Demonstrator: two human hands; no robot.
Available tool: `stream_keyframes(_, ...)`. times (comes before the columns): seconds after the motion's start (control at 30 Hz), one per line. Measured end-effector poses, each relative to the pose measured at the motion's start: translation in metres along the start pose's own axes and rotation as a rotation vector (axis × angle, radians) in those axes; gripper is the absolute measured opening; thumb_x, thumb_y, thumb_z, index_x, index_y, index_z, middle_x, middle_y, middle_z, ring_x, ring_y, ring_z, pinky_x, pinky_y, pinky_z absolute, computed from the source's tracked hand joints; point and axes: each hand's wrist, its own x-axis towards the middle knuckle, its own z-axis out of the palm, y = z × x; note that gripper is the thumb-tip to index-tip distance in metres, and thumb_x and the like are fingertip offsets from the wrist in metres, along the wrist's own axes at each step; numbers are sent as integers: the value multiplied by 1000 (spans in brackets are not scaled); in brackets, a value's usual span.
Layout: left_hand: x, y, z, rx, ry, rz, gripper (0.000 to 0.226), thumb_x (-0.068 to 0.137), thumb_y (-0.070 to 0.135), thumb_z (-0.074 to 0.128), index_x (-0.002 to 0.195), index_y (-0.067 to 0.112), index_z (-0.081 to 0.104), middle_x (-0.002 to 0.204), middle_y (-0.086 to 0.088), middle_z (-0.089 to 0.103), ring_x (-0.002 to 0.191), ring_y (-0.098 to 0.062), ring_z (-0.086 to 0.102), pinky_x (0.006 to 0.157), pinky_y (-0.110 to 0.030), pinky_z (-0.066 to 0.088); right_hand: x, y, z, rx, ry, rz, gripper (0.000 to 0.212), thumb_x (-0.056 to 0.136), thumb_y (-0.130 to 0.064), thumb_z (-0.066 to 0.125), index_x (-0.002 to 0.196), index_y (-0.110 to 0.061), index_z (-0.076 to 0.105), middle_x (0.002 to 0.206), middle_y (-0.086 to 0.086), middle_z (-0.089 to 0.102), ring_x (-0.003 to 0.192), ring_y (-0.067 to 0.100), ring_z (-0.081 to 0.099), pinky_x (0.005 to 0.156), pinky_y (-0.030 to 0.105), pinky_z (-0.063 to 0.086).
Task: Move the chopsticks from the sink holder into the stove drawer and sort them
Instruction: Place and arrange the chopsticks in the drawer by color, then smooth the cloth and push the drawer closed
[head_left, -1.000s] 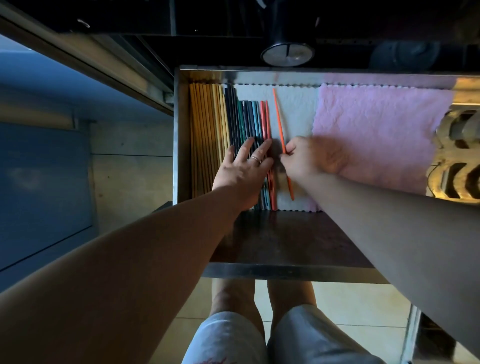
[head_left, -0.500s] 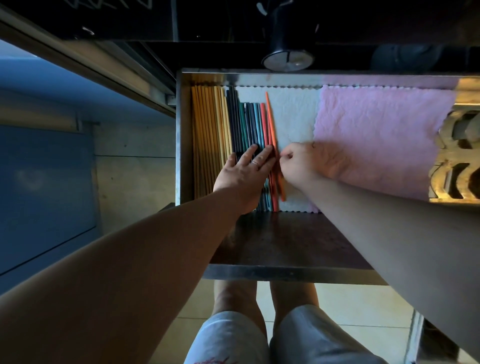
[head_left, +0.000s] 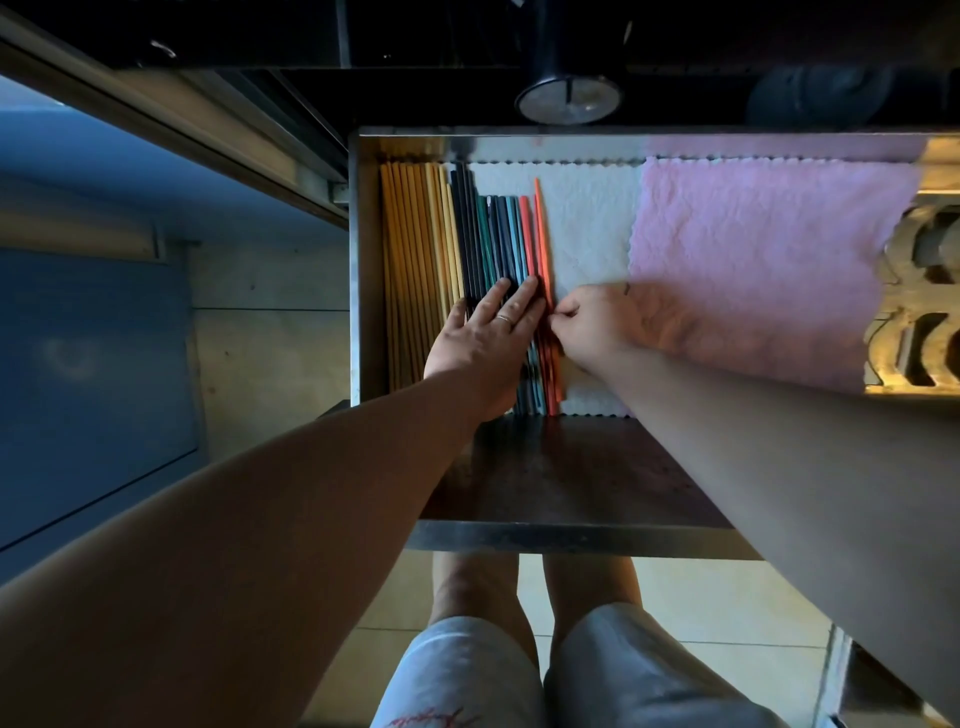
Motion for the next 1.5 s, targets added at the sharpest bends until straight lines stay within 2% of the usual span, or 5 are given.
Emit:
stream_keyframes(0.57,-3,-2,-1,109,-2,41,84,96,16,52,156,28,-6,160,7,-27,150,-22,-16,121,-52,9,-6,5,1,-14,17,28,18,85,-15,56,77,-6,69,71,10,62,69,23,56,48,22,32)
stream_keyframes(0.83,-17,7,-19,33,-125,-14,85,95,19,54,156,27,-5,162,5,-21,150,-21,-11,121,-49,7,-19,8,-5,130,-9,65,17,87,-11,54,79,-4,68,77,11,65,75,25,60,67,28,48)
stream_keyframes(1.13,-102,60,-80,-581,-88,-318,63,96,28,54,152,23,28,161,1,23,147,-23,23,117,-41,27,-117,-2,-75,599,-62,240,16,84,-30,57,85,-18,68,91,6,72,87,26,70,84,50,57)
stream_keyframes(1.27,-147,87,-111,-875,-51,-380,54,96,32,53,148,24,38,139,6,50,99,-7,59,74,-16,46,-165,-4,-119,848,-87,346,9,94,-30,53,93,-24,59,105,2,69,96,20,68,82,45,59)
stream_keyframes(1.5,-203,120,-152,-1408,-6,-539,37,97,20,58,131,6,58,131,-8,60,100,-14,55,89,-29,45,-226,16,-172,1102,-200,458,27,97,-39,48,100,-14,59,101,2,68,85,22,65,67,35,54)
